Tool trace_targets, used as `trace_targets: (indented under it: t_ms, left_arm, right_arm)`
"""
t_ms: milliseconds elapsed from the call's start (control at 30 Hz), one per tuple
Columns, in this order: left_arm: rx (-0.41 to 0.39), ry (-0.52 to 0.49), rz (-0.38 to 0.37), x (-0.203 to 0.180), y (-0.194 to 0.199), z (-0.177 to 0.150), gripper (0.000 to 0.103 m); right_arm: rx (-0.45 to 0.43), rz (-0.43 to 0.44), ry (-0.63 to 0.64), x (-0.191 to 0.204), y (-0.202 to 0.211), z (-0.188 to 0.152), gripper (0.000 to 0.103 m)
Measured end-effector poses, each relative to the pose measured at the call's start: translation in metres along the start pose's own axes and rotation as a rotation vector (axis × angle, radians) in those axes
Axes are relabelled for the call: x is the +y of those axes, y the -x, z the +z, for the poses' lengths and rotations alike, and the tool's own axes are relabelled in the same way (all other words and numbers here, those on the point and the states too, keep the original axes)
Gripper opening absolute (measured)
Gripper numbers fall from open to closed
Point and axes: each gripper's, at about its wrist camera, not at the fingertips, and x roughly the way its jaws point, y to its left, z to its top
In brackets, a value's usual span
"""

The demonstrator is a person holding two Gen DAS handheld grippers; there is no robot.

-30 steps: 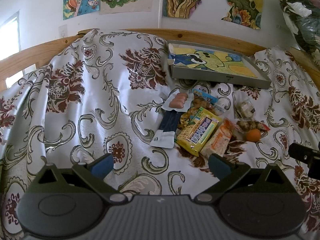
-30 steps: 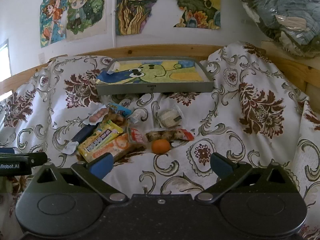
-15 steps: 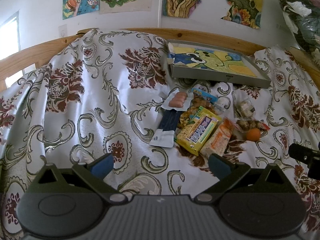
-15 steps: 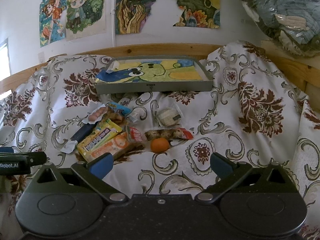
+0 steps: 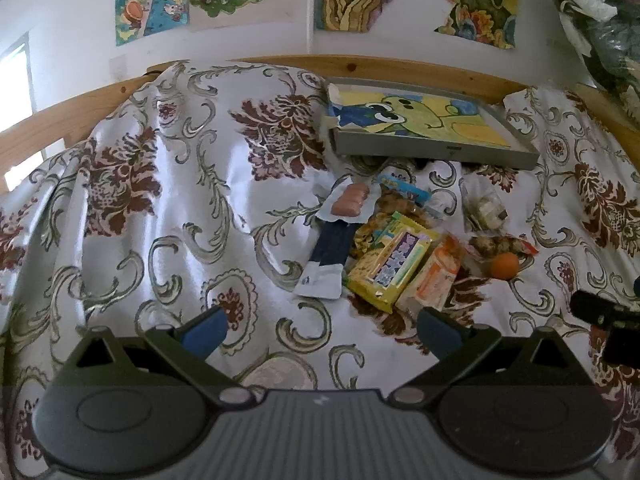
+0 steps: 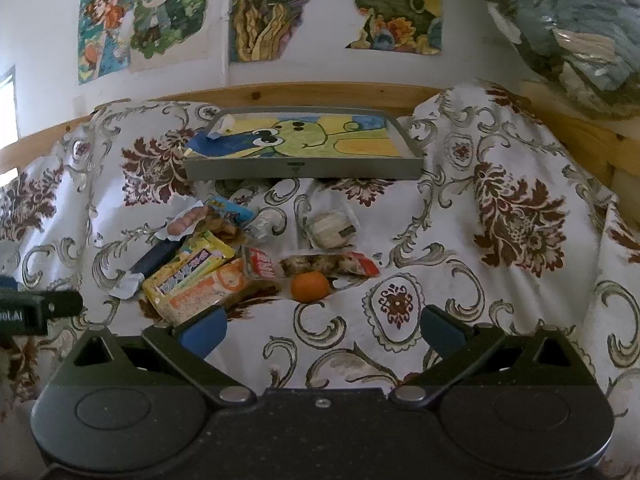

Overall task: Organize snacks
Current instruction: 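Move the right tool toward the mandarin orange while the left tool approaches the orange-and-white bar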

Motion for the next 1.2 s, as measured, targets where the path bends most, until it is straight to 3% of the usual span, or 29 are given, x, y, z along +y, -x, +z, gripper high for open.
trace_targets:
  t_ms: [333, 700, 967, 1200]
  left_arm:
    - [0.030, -0.011, -0.003, 0.010, -0.024, 0.022, 0.103]
    - [0.063, -0.077, -0.029, 0.012, -0.068, 0.043, 0.103]
    - [0.066, -0.125, -0.159, -0.013, -0.086, 0.046, 0.103]
    - [0.093, -0.191, -0.252, -0.044, -0.095, 0.039, 0.103]
  right_arm:
    - [0.001, 0.051, 0.035, -0.003, -0.033, 0.016, 0.102]
    - [-0.006, 0.209, 0.162, 0.008, -0.077, 0.028, 0.102]
    - [0.138, 0.208, 0.171, -0.023, -0.108, 0.024, 0.102]
    - [0.158, 0.227, 0.202, -0.033, -0.124, 0.025, 0.102]
